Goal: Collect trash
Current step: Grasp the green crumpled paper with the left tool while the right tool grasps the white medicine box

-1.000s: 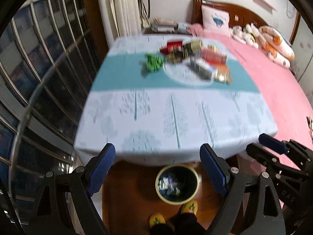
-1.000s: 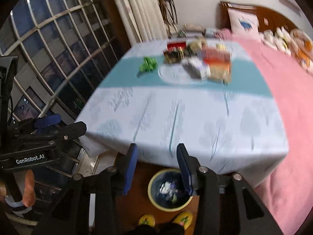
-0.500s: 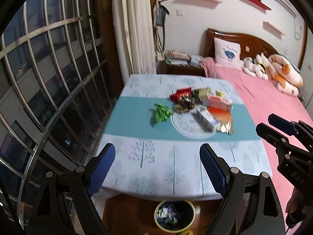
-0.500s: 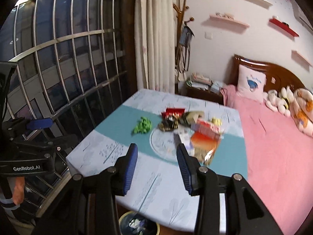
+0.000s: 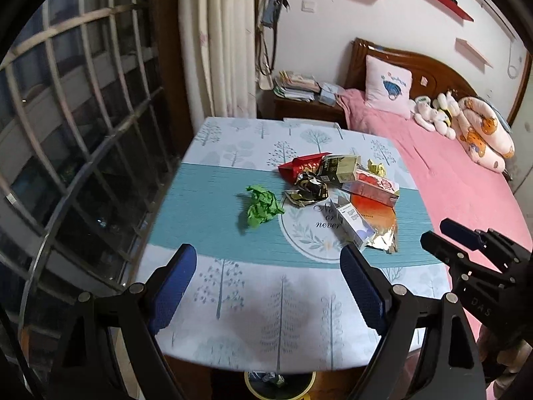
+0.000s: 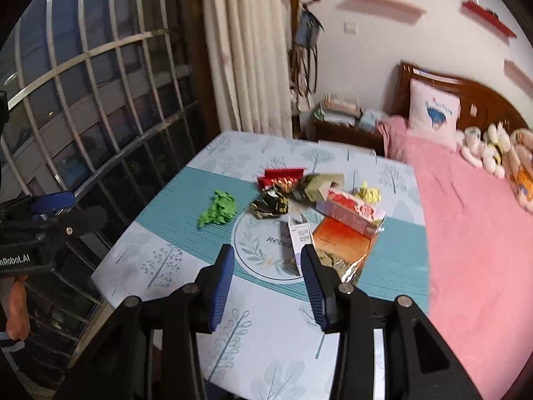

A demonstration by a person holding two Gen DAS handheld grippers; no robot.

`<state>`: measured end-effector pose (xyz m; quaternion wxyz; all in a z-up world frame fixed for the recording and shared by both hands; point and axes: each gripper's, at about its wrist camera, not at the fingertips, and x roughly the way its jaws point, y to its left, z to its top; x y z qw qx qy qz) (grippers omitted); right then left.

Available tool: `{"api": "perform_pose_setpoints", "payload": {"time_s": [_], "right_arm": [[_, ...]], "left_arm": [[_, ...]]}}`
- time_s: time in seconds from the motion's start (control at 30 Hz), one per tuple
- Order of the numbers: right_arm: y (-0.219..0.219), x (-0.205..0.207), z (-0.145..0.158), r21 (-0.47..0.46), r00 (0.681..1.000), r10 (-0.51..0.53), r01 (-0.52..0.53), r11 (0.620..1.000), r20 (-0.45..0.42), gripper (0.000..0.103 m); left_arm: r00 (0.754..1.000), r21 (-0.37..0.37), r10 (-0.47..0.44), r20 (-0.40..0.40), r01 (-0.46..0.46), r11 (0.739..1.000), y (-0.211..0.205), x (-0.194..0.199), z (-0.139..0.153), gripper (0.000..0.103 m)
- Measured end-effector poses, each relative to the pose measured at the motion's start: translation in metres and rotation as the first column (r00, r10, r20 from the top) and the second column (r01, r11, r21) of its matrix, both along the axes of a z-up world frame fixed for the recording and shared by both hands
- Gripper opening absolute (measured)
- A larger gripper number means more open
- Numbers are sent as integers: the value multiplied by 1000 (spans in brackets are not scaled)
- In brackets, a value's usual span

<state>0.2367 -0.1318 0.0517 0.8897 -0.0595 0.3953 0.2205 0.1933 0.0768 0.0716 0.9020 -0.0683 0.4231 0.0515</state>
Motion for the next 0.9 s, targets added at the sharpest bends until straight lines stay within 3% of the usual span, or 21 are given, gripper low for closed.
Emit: {"api": "perform_pose_setpoints", "payload": {"time_s": [0.17,0.3,0.57,0.73,0.83,0.9], "right_arm": [[4,47,-32,-29,988,-112,109,994,-110,42],[12,83,-66,-71,962,-181,170,983,-202,42],[41,133,-126,-200,929,-234,180,963,-288,42],[51,149,-147,-296,921,-259,170,940,-292,42],[49,156,-157,-302,906,-278,181,936,-320,41],[48,158,-162,-310,898,-289,185,933,-332,42]], "left_arm": [[994,-65,-67,-89,62,996,18,66,-33,87],[974,-107,-129,-184,110,988,34,119,-67,87],[910,-188,-194,-366,132,973,56,206,-146,87],[860,-233,-247,-446,155,960,54,237,-183,87],[836,-224,-273,-476,185,957,48,248,-200,86],[829,-220,-287,-480,203,954,45,253,-205,74]]}}
